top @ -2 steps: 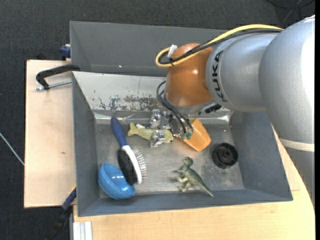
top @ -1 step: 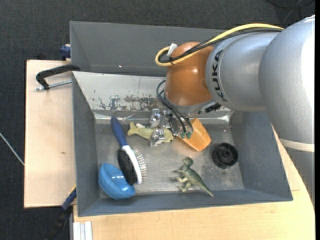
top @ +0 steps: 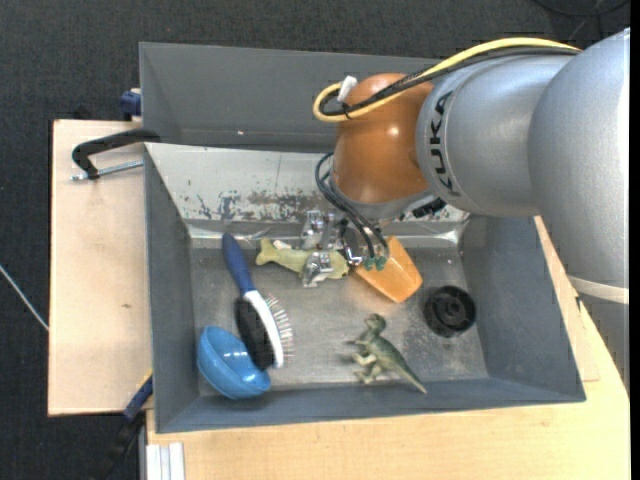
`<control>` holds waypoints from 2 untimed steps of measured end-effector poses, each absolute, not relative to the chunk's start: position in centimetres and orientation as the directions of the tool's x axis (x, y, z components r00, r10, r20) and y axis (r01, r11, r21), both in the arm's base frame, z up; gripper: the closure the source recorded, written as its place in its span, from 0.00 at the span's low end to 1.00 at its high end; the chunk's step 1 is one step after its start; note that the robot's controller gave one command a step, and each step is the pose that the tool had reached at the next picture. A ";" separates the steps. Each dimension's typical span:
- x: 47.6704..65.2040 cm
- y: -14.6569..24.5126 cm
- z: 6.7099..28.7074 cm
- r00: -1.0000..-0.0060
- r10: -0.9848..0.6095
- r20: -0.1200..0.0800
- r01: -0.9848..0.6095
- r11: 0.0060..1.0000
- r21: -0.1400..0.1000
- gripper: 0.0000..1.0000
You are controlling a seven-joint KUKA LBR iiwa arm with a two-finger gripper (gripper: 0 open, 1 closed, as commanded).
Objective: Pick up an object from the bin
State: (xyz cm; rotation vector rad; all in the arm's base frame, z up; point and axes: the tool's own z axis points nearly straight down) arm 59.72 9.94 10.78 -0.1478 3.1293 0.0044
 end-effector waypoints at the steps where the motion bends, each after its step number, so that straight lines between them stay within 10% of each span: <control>1: 59.9 10.0 12.7 -0.996 -0.094 -0.009 -0.094 0.996 0.002 1.00; 2: 60.2 10.1 20.0 -0.996 -0.093 -0.015 -0.093 0.996 0.002 1.00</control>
Offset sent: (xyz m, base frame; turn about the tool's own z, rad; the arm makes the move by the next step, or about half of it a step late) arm 0.0000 -0.0001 0.0170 0.0000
